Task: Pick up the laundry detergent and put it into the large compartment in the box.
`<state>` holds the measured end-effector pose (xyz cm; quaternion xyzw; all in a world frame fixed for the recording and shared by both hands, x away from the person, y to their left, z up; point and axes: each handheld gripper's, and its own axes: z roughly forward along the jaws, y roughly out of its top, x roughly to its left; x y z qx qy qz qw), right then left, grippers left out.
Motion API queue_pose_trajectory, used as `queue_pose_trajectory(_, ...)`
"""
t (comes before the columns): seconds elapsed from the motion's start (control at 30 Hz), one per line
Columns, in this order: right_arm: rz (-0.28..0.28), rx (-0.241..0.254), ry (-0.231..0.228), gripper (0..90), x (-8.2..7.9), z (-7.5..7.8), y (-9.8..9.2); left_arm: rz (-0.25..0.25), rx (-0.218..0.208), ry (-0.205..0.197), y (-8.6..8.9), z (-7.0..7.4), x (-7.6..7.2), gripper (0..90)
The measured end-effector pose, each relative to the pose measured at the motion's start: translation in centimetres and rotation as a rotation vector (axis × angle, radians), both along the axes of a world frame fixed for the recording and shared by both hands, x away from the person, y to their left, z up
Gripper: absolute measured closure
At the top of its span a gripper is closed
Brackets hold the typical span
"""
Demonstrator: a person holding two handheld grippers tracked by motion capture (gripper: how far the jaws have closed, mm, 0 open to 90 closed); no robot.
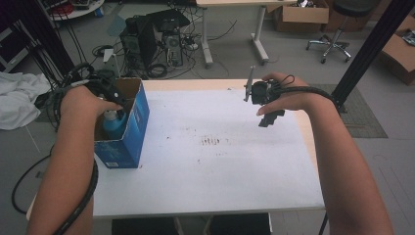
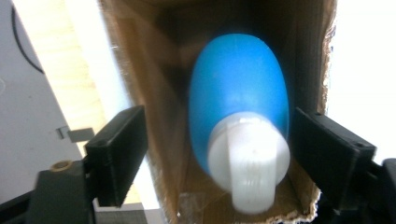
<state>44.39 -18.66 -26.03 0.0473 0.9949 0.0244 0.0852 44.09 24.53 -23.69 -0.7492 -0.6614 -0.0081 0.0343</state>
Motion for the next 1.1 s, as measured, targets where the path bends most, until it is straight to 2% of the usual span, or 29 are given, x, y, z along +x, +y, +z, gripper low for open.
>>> queue_pose_trajectory(0.2, -0.006, -0.001, -0.001, 15.8, 0.0, 0.1, -0.1, -0.024, -0.027, -0.025, -0.3, 1.7, -0.1, 17.4)
queue_pose_trajectory(0.5, -0.007, 0.004, -0.003, 15.8, 0.1, 0.4, -0.2, -0.066, -0.02, -0.049, -1.3, 2.8, -0.1, 13.8)
queue_pose_trajectory(0.73, -0.005, 0.002, -0.005, 15.9, 0.1, 0.4, -0.2, -0.14, 0.0, -0.062, -3.2, 4.3, -0.1, 8.6)
queue_pose_trajectory(0.8, -0.011, 0.001, -0.003, 15.8, 0.0, 0.4, -0.3, -0.148, -0.002, -0.066, -3.5, 4.4, -0.1, 7.7)
queue_pose_trajectory(0.9, -0.009, 0.004, -0.004, 15.8, 0.1, 0.4, -0.3, -0.191, 0.01, -0.07, -4.5, 5.1, -0.1, 5.5)
queue_pose_trajectory(1.03, -0.009, -0.003, -0.002, 15.9, 0.1, 0.4, -0.2, -0.24, 0.013, -0.072, -5.5, 5.5, -0.1, 2.1)
queue_pose_trajectory(1.1, -0.009, -0.003, -0.002, 15.8, 0.1, 0.4, -0.2, -0.271, -0.004, -0.068, -5.9, 5.7, -0.1, 0.2)
